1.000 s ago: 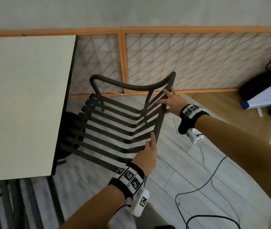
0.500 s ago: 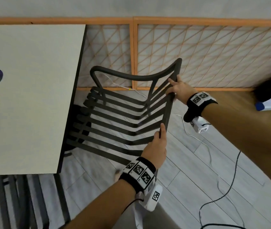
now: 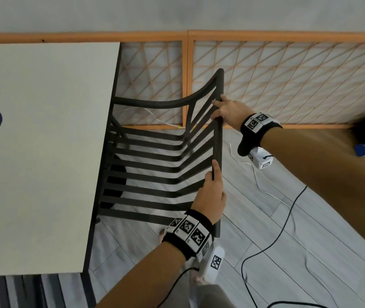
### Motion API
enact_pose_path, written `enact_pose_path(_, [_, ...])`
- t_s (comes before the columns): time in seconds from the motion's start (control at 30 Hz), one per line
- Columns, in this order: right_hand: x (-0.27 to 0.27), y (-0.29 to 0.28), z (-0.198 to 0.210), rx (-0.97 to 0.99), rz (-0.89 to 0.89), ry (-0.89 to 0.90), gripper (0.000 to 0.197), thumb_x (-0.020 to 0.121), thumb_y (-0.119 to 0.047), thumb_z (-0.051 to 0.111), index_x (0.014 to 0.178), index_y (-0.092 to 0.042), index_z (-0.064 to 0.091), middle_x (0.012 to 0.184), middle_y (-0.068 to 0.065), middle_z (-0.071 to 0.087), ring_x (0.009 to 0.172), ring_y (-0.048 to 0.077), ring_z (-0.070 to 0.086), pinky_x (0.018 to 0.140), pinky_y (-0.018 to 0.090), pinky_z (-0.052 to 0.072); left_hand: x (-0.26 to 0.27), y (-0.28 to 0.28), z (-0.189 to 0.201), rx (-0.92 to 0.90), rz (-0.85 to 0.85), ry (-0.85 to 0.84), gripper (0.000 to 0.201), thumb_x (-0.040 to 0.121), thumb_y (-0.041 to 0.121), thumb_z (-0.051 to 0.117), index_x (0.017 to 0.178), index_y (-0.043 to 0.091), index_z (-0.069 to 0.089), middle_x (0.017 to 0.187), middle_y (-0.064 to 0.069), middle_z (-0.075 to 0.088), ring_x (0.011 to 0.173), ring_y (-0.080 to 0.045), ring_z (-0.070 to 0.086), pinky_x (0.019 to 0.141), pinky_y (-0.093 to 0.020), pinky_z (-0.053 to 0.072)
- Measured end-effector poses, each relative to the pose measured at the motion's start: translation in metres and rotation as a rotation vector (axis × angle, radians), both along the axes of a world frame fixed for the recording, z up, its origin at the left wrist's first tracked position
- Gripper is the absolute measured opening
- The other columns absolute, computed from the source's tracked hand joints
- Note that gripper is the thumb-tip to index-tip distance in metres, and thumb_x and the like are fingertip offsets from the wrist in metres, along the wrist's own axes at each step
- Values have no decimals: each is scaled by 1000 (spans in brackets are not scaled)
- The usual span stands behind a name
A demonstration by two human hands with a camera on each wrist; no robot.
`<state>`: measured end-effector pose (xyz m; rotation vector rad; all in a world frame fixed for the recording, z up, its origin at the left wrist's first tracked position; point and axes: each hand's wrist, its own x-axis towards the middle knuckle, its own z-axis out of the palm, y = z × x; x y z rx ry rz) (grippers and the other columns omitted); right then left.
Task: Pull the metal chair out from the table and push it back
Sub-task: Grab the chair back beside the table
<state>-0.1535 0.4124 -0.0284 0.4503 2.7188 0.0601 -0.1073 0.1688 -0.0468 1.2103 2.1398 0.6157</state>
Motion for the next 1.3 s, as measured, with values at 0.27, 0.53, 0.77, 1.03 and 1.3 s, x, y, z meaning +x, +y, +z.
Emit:
enact_pose_path(0.27, [-60,12,-1,-10,12,33,33,87,-3,60,116,-19,64,156,13,28,146,39,17,105,52,39,-43,18,-2,13,90,-74,79,97,18,47,151,17,-9,141,-8,38,104,-15,59,82,-15,38])
enact_pose_path(0.53, [-124,5,5,8,128,52,25,86,-3,61,107,-16,68,146,13,43,128,35,38,91,46,49,-87,24,-6,9,150,-85,81,97,20,48,151,17,-12,145,-8,34,103,-14,61,81,-13,40])
enact_pose_path(0.77, [-129,8,-9,-44,104,120,25,86,-5,62,107,-17,66,148,9,43,138,36,30,94,46,49,-97,20,-4,16,132,-120,82,96,20,48,151,17,-13,148,-9,30,107,-15,60,85,-13,42])
enact_pose_path(1.03, [-105,-14,-24,-124,20,151,29,87,-8,60,114,-19,62,157,7,27,146,42,10,103,56,44,-94,13,4,11,146,-88,82,94,23,52,152,20,-5,149,-6,32,125,-20,51,102,-29,44])
enact_pose_path(1.3, [-65,-64,7,-125,127,202,29,87,-9,57,113,-19,62,122,8,62,116,30,53,95,45,45,-74,-56,8,109,270,-214,75,89,20,60,150,26,17,154,-6,27,139,-22,35,112,-45,38])
